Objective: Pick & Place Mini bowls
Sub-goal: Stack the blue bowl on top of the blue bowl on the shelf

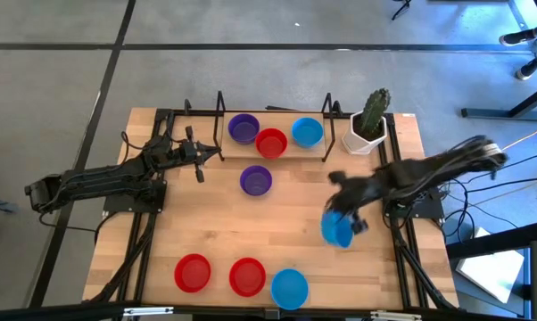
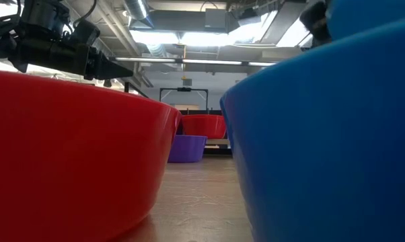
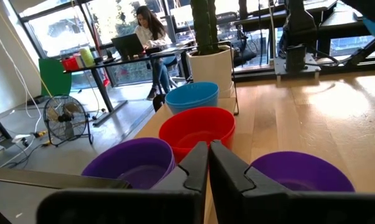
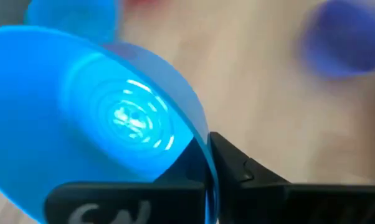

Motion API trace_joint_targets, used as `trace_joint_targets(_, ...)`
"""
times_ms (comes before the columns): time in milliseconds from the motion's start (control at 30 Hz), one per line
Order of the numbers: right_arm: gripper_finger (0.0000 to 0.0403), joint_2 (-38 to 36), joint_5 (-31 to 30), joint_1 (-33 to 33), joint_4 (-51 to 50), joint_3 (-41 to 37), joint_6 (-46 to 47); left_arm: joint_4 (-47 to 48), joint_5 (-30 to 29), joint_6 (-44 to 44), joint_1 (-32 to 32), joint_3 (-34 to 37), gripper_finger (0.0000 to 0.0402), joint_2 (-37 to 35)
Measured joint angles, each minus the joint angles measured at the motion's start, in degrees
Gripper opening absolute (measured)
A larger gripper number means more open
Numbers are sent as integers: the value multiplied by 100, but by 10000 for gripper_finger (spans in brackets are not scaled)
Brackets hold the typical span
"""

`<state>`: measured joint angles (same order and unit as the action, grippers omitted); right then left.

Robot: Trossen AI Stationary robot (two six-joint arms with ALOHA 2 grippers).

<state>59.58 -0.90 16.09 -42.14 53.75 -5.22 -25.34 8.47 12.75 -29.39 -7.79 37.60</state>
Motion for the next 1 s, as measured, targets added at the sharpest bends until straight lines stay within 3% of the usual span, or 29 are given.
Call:
trace_joint_targets(300, 7, -2576, -989, -547, 1160, -1556, 1251, 0, -2, 2, 2, 0, 13, 0)
trace_joint_targets(500, 7, -3687, -1005, -627, 2046, -2749, 2009, -4, -2, 46, 2, 0, 9, 0)
trace_joint_targets(833, 7, -3892, -1209, -627, 2506, -3143, 1980, -7, -2, 46, 2, 0, 11, 0)
trace_joint_targets(1000, 7, -3287, -1388, -665, 2739, -2419, 1287, -9, -3, 46, 0, 0, 13, 0)
